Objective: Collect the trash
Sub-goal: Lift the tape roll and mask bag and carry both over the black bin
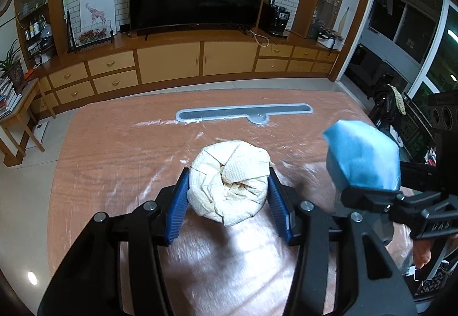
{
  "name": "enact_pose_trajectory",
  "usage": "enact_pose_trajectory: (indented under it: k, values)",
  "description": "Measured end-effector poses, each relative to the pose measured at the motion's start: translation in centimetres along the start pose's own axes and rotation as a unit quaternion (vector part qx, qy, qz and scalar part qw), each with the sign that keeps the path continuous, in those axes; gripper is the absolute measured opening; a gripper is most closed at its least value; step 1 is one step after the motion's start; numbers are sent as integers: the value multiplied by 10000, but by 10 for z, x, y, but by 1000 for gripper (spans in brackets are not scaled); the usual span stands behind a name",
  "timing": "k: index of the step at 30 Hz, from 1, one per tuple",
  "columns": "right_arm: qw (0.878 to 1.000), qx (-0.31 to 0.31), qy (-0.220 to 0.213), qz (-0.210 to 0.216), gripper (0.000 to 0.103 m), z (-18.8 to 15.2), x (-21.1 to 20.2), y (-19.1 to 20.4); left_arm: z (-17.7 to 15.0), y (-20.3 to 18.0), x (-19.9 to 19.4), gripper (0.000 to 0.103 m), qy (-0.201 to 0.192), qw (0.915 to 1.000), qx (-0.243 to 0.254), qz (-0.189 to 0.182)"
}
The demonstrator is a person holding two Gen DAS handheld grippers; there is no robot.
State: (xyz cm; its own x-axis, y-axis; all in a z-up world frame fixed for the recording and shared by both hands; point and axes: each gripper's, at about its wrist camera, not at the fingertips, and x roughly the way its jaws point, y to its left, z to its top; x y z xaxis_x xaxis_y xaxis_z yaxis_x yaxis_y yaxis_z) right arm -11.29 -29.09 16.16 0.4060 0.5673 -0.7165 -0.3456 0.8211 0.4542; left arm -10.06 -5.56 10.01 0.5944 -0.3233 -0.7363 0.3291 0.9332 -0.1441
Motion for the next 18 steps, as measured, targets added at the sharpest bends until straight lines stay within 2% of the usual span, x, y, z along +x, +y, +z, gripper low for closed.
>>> enact_pose_trajectory:
  k: [8,14,18]
  values:
    - [9999,129,-19,31,49,-58,-44,13,-42,-22,-32,52,105,9994,246,-199]
    - [9997,63,97,-204,49,-98,-66,23,-76,-40,-48,52,305,9978,396,-431]
    - [9996,105,148,-199,49,-120,-78,29,-94,-46,-56,52,429,9960,494,-606]
